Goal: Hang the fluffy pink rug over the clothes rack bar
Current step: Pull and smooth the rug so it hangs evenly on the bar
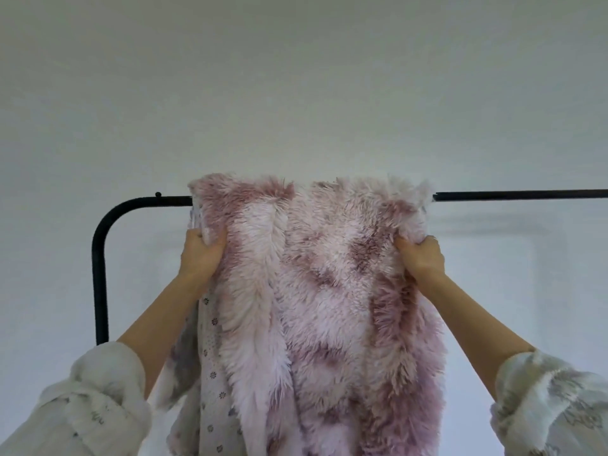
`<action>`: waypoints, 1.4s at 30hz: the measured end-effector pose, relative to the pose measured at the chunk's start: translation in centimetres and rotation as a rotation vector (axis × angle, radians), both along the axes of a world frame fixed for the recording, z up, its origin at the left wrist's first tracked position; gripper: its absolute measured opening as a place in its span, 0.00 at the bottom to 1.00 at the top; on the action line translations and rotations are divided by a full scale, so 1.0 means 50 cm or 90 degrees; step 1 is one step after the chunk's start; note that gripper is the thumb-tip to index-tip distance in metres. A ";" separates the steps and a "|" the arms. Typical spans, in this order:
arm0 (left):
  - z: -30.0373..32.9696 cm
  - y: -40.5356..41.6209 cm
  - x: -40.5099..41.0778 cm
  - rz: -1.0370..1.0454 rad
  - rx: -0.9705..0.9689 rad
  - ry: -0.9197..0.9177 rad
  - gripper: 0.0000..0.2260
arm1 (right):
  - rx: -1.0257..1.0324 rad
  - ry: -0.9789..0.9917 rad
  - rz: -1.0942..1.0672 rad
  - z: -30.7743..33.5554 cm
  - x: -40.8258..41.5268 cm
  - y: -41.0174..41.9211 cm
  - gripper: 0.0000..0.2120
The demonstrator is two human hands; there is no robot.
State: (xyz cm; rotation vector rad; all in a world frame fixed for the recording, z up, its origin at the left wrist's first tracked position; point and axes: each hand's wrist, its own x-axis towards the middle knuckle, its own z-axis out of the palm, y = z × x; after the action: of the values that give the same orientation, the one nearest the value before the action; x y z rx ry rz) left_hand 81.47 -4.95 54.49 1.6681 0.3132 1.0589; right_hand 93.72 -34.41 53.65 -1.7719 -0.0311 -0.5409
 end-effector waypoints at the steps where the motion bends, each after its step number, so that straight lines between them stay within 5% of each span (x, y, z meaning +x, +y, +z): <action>1: -0.015 -0.002 -0.007 -0.039 0.007 0.018 0.24 | -0.021 -0.001 -0.013 -0.008 -0.005 0.003 0.30; 5: -0.059 -0.028 -0.039 -0.206 0.159 0.149 0.26 | -0.131 -0.106 -0.041 -0.031 -0.042 0.039 0.25; 9: -0.096 -0.010 -0.068 -0.227 0.212 0.236 0.20 | -0.215 -0.228 0.046 -0.068 -0.123 0.127 0.21; 13: -0.120 0.025 -0.093 -0.264 0.140 0.184 0.11 | -0.250 -0.311 0.191 -0.117 -0.225 0.225 0.13; 18: -0.178 0.138 -0.089 -0.143 0.090 0.127 0.11 | -0.364 -0.352 0.376 -0.214 -0.339 0.369 0.11; 24: -0.262 0.296 -0.042 -0.109 0.059 0.206 0.22 | -0.469 -0.102 0.428 -0.322 -0.335 0.580 0.18; 31: -0.312 0.367 0.039 -0.277 0.069 0.269 0.36 | -0.478 0.127 0.337 -0.434 -0.297 0.661 0.25; 36: -0.366 0.356 0.067 -0.199 0.182 0.290 0.15 | -0.433 0.160 0.313 -0.456 -0.294 0.665 0.25; 42: -0.444 0.364 -0.026 -0.229 0.229 0.246 0.15 | -0.389 0.198 0.331 -0.518 -0.341 0.701 0.40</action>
State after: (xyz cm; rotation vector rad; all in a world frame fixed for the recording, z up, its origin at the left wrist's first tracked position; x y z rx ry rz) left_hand 80.16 13.27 32.27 2.1574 0.0615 0.5402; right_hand 76.69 0.65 27.75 -2.3102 -0.4688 0.1485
